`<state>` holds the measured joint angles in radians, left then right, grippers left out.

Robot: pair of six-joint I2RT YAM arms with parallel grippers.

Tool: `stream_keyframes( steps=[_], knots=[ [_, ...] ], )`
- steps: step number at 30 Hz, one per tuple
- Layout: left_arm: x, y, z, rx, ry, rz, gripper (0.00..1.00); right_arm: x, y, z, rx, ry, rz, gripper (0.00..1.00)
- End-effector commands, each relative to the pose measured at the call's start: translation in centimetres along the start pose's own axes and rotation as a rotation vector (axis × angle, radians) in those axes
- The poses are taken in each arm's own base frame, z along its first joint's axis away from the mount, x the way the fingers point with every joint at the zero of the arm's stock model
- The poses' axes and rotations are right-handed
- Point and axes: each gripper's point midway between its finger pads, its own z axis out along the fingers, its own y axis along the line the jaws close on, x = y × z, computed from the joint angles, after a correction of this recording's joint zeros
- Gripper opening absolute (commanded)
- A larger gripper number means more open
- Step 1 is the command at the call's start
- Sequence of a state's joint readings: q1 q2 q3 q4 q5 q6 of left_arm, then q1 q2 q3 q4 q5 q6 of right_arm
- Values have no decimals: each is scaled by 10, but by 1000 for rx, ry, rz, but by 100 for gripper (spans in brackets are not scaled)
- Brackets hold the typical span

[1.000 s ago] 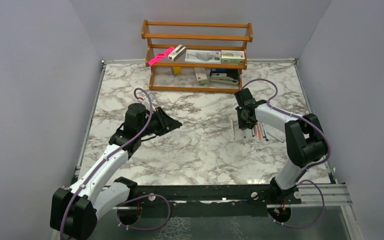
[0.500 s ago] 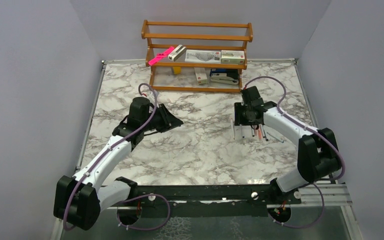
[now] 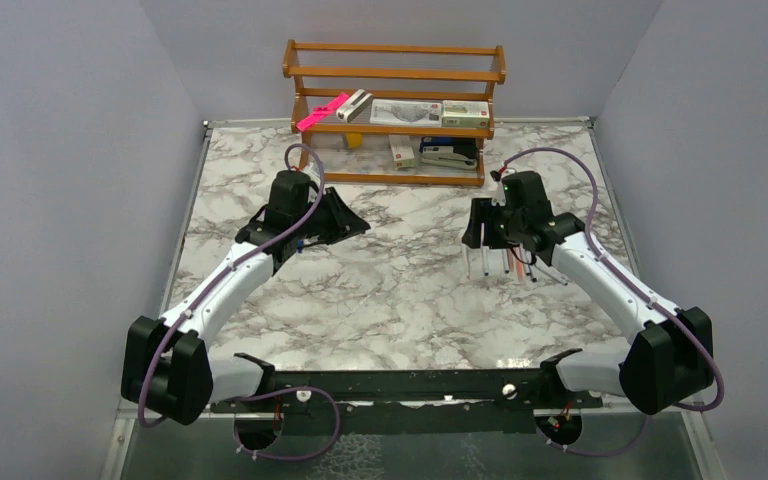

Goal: Open the pen caps

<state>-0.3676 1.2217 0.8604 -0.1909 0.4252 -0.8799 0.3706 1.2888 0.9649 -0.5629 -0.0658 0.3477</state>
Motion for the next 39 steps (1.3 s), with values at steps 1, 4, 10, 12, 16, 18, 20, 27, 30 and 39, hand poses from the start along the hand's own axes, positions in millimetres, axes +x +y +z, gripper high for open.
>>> stream_keyframes(
  steps=[1, 4, 10, 12, 16, 18, 20, 27, 30, 39],
  knots=[
    [-31, -5, 10, -41, -65, 75, 5, 6, 9, -8, -65, 8, 3, 60],
    [-42, 3, 22, -92, -69, 99, 6, 8, 11, -11, -82, 7, -5, 61],
    [-62, 28, 40, -211, -87, 138, 7, 12, 14, -12, -109, 5, -11, 61],
    [-65, 43, 43, -260, -86, 140, 7, 13, 16, -12, -117, 8, -11, 61],
    [-74, 79, 45, -359, -93, 140, 7, 12, 17, -13, -126, 1, -16, 61],
    [-80, 95, 44, -398, -94, 138, 7, 13, 17, -13, -130, 3, -15, 61],
    [-85, 107, 42, -436, -92, 144, 7, 14, 17, -13, -134, 4, -16, 61],
    [-97, 146, 28, -581, -93, 174, 8, 17, 19, -11, -147, 14, -23, 61],
    [-101, 159, 19, -640, -98, 181, 9, 18, 19, -11, -151, 18, -24, 61],
    [-96, 184, 4, -749, -74, 190, 11, 22, 20, -10, -156, 31, -22, 61]
  ],
)
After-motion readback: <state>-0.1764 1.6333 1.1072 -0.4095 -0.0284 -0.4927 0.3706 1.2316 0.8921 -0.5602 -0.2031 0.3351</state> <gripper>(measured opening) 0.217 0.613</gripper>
